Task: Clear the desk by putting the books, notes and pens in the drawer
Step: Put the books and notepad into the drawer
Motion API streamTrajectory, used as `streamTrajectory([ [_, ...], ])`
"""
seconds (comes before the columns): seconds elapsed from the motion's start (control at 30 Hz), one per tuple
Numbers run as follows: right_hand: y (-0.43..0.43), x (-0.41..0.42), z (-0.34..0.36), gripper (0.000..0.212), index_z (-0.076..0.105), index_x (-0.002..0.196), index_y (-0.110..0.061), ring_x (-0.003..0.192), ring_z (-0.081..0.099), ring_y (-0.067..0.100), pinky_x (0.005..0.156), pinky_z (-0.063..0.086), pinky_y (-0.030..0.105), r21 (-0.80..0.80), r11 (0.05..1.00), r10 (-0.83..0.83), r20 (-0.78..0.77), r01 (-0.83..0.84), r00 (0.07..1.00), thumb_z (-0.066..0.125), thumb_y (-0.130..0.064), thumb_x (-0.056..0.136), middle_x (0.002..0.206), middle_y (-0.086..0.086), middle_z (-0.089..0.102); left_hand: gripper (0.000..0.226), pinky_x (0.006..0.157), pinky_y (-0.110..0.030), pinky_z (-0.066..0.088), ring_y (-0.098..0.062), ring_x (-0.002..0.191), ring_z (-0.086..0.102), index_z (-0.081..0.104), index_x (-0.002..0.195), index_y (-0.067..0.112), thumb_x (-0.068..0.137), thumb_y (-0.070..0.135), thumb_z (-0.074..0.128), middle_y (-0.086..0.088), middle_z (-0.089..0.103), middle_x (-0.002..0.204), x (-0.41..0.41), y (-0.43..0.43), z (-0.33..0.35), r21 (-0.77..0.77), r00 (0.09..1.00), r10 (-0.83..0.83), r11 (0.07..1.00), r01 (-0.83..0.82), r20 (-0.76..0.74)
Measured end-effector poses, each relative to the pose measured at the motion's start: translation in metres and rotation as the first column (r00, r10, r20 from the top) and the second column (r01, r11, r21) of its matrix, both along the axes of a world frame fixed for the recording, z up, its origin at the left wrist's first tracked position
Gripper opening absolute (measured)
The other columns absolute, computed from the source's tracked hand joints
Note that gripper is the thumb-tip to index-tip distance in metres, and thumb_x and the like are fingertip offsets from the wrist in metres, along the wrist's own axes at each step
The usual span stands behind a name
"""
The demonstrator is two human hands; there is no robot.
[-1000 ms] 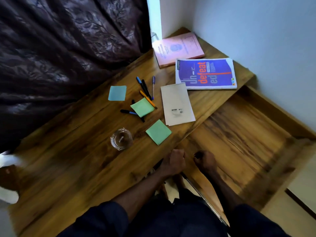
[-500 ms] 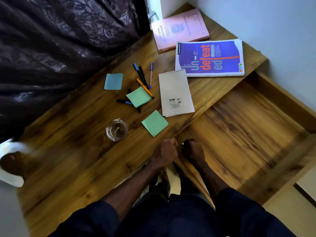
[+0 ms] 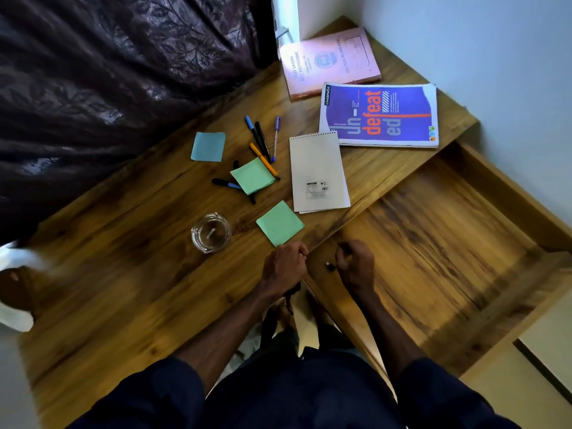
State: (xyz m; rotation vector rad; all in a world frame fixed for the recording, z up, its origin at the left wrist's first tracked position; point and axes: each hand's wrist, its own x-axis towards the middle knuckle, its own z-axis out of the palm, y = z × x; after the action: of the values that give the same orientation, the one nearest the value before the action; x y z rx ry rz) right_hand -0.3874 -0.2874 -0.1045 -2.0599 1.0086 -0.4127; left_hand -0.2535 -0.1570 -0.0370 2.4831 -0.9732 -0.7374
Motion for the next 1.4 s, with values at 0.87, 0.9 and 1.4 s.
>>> streamTrajectory([
  [0.87,0.037,0.072,0.093,0.026,0.067,0.112,-0.006,0.074,0.067,0.016,0.065,0.058,0.031,-0.094,0.99,0.103,-0.005,-0.103,0.995,0.07,-0.011,0.087,0.097,0.006,0.072,0.014,0.084,-0.034,0.057,-0.018,0.093,0.067,0.058,0.077,0.027,0.085,0.017,0.053,0.003,0.072,0.092,0.055,0.024,0.017,-0.129,0.985,0.154,0.978,-0.164,-0.081],
  [0.9,0.038,0.072,0.094,0.029,0.066,0.115,-0.006,0.075,0.068,0.017,0.066,0.059,0.033,-0.087,0.992,0.091,-0.006,-0.091,0.996,0.069,-0.012,0.087,0.097,0.006,0.072,0.017,0.083,-0.035,0.057,-0.019,0.09,0.067,0.053,0.071,0.029,0.083,0.017,0.052,0.004,0.071,0.089,0.052,0.023,0.013,-0.138,0.983,0.157,0.976,-0.169,-0.092],
  [1.4,0.02,0.062,0.088,0.036,0.06,0.124,-0.014,0.08,0.065,0.013,0.063,0.048,0.017,0.023,0.999,0.044,-0.054,-0.043,0.998,0.069,-0.018,0.09,0.104,0.002,0.069,0.003,0.088,-0.04,0.057,-0.015,0.095,0.061,0.061,0.089,0.029,0.09,0.031,0.058,0.006,0.067,0.099,0.035,0.002,0.02,-0.105,0.995,0.091,0.99,-0.095,-0.036],
])
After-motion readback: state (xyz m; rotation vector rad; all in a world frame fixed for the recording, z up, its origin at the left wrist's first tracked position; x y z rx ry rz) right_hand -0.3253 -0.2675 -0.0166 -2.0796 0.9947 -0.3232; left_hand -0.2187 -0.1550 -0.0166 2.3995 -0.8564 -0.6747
